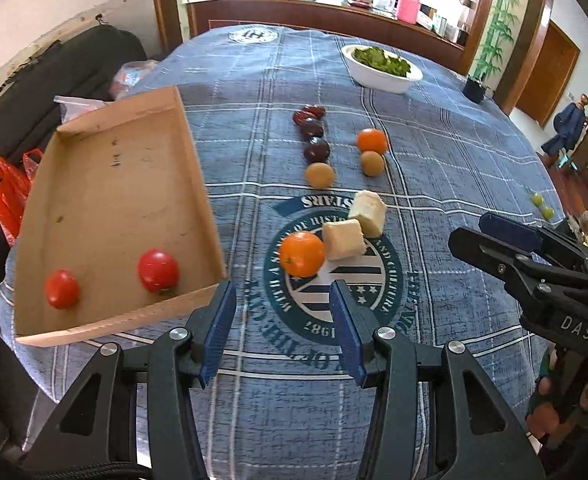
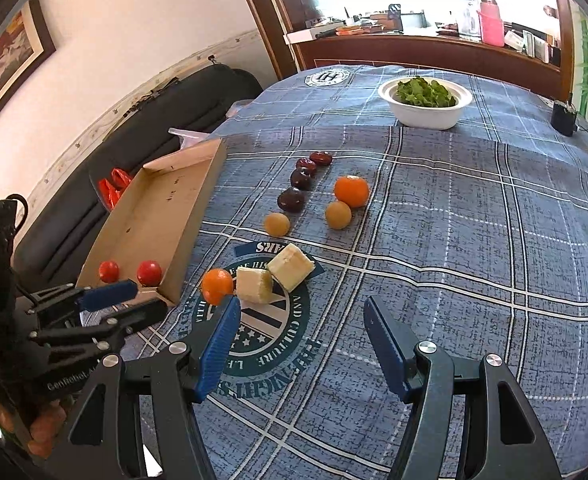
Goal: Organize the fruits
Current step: 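Grasp a tangerine with the left tool while the right tool grasps another tangerine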
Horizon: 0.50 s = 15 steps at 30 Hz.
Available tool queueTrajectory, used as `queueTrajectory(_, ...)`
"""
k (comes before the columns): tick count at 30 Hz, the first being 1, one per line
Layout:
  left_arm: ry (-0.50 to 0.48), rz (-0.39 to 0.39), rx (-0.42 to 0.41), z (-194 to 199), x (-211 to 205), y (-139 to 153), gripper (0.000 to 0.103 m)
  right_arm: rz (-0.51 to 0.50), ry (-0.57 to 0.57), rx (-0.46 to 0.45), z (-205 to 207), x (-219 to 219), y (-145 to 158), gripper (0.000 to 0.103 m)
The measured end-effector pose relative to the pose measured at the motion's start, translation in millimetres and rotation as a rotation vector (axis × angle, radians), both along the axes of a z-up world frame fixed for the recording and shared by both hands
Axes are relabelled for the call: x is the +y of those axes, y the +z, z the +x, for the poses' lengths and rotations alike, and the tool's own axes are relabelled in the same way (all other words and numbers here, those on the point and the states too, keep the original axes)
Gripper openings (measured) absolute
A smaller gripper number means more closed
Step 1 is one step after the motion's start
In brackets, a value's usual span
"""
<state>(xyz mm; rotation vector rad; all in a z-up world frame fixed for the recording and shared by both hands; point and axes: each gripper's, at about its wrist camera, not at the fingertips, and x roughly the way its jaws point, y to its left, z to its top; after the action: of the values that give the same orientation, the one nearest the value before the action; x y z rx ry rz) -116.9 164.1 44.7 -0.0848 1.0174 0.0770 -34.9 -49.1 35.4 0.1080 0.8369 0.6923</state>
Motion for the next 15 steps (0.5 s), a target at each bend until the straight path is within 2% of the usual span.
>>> queueTrajectory(9,-0.017,-0.024,0.027,12.7,-2.8,-15.3,0.047,-0.001,-0.009,0.002,6.7,-0.6,-3.7,0.066)
queueTrajectory(15,-0.023,-0.046,0.055,24.3,-2.0,-27.7,0.047,0.003,-0.039,0.022,27.6,3.5,-8.3,0.065)
